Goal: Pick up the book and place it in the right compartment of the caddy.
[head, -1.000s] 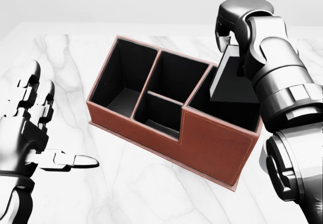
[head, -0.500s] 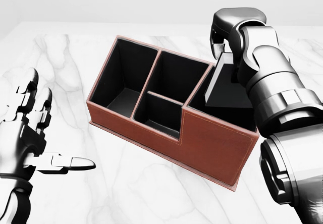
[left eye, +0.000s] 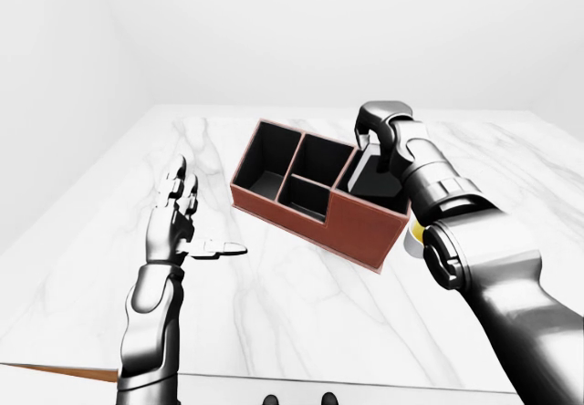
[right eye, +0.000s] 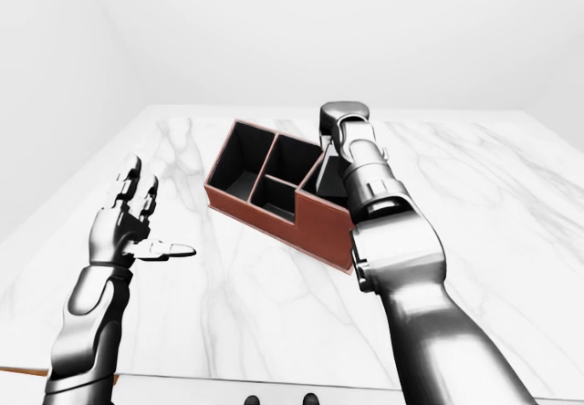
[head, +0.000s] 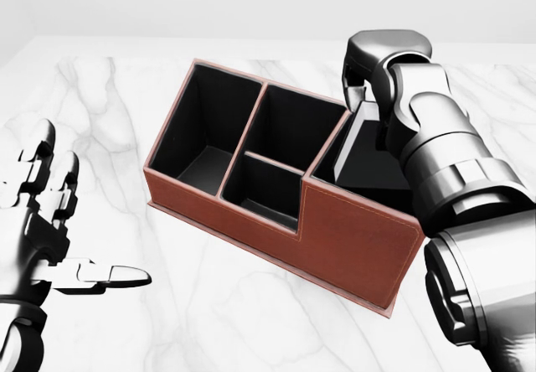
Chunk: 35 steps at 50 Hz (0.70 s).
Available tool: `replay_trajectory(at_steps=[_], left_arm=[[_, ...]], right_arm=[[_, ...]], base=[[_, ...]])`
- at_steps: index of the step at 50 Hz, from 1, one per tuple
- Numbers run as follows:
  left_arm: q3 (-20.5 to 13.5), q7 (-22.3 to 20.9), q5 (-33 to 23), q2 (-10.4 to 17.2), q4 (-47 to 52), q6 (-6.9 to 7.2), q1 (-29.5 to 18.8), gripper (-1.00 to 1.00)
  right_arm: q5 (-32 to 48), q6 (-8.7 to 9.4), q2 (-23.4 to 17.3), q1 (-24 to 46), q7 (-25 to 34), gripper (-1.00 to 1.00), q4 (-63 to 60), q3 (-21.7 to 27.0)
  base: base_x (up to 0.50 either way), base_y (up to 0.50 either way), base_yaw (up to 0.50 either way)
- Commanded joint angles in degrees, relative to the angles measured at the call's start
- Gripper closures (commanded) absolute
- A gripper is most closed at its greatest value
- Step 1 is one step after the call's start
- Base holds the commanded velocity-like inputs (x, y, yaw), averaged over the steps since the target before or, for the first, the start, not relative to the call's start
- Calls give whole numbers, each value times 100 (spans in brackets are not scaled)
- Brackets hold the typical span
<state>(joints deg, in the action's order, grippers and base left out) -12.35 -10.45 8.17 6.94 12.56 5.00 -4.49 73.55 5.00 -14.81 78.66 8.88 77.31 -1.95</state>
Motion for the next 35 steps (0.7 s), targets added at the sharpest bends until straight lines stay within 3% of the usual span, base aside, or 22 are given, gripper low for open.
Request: replay_trajectory(at_steps=[1, 35], left_arm=[[8, 8, 2, 1, -132, 0, -20, -100], [-131, -17, 181, 144, -678, 0, -112, -100]], right_arm=[[183, 0, -19, -1, -160, 100, -13, -95], [208, 0, 121, -366, -421, 100, 116, 34]], base=[[0, 0, 0], [0, 0, 0]])
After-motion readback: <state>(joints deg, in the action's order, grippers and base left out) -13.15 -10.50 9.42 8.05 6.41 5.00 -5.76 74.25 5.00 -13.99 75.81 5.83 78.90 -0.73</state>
